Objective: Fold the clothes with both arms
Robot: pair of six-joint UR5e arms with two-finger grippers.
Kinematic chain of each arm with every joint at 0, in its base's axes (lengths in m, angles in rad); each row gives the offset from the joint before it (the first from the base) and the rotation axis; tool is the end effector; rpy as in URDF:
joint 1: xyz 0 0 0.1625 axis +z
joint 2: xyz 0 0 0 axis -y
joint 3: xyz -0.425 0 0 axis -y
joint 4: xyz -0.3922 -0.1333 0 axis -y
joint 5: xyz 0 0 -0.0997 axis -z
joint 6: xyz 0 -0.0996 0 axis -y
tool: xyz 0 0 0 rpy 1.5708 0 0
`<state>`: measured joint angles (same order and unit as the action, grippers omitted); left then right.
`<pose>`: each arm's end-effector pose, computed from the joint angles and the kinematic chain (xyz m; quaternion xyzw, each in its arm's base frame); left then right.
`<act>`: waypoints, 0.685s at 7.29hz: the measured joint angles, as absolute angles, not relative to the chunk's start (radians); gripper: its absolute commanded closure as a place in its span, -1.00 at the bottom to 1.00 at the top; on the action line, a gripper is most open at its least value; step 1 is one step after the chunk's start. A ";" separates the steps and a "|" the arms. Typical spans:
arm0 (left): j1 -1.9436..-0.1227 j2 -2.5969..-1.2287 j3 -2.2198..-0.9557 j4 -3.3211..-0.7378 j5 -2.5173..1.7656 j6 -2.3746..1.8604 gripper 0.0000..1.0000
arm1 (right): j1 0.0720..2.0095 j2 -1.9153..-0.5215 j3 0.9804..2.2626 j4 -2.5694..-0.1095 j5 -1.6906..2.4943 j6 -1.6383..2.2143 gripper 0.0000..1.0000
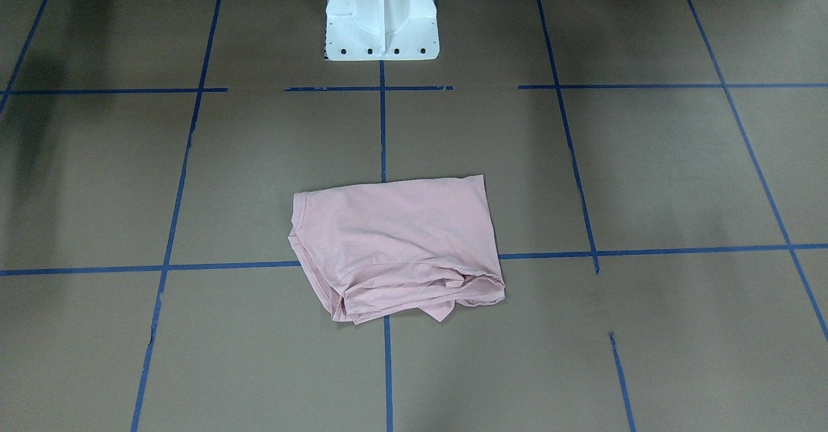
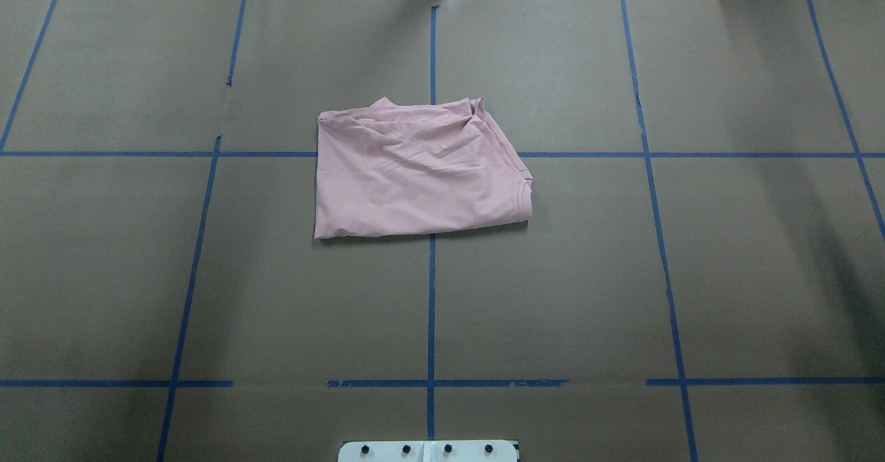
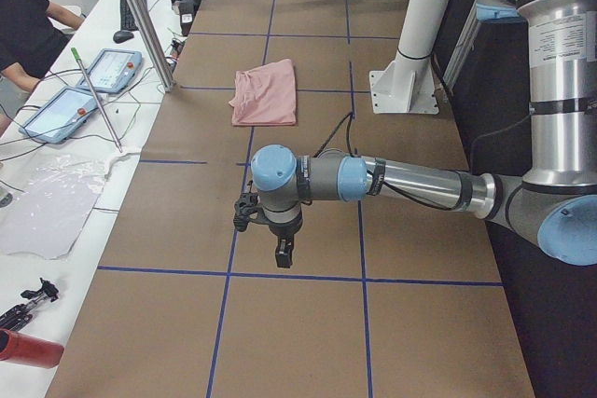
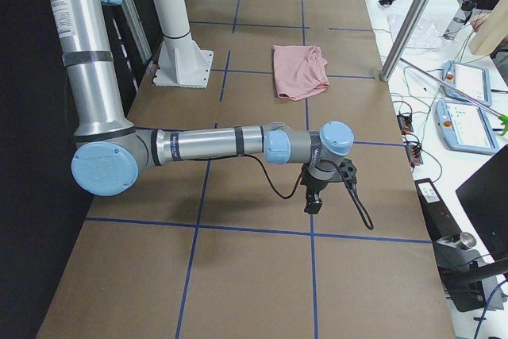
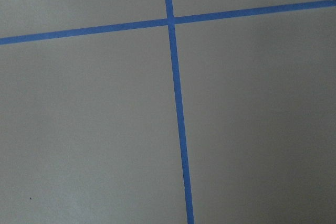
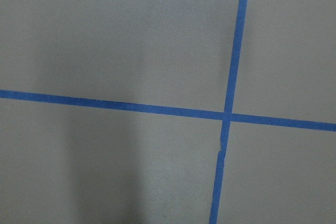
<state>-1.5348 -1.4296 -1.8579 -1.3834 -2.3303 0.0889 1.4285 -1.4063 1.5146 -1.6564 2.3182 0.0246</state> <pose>-0.0494 -0.4269 0.6025 -0.0095 0.3710 0.0503 0.9272 -0.0146 -0.5645 0.6101 -0.0199 -0.3647 -0.0589 0.9291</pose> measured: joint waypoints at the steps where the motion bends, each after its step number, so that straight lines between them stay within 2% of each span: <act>1: -1.537 -1.429 -1.856 -1.383 -2.331 0.091 -1.00 | 1.429 -1.405 1.516 -1.656 2.318 0.024 -1.00; 5: -1.593 -1.425 -1.818 -1.385 -2.410 0.094 -1.00 | 1.428 -1.401 1.519 -1.655 2.318 0.024 -1.00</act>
